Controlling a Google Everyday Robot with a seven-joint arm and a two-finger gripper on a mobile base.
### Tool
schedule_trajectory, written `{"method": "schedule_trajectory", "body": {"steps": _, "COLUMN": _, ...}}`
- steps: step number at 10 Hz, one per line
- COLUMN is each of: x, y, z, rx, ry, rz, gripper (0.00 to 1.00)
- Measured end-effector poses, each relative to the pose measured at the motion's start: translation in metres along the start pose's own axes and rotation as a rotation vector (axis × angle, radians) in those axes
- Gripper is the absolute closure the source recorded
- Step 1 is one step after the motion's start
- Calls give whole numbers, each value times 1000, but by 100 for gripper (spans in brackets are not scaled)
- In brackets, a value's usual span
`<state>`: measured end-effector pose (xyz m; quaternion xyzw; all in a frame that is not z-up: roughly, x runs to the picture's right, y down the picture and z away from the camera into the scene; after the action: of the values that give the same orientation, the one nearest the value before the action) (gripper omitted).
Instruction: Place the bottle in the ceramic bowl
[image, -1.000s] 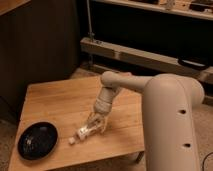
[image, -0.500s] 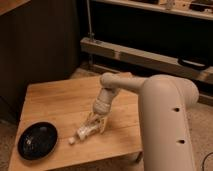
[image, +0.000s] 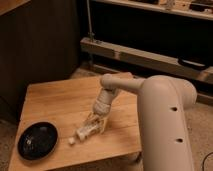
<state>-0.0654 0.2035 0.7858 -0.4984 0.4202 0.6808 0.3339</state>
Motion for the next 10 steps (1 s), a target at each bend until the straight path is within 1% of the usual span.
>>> {"method": "schedule_trajectory", "body": {"steps": 7, "x": -3, "y": 5, "z": 7, "rx": 5, "ry": 3, "rz": 3, "gripper": 35}}
{"method": "schedule_trajectory", "body": {"steps": 8, "x": -3, "y": 8, "z": 8, "rx": 11, "ry": 2, "rz": -1, "gripper": 40}}
{"method": "schedule_trajectory", "body": {"steps": 10, "x": -1, "y": 12, "z": 8, "rx": 23, "ry": -2, "rz": -12, "gripper": 59}}
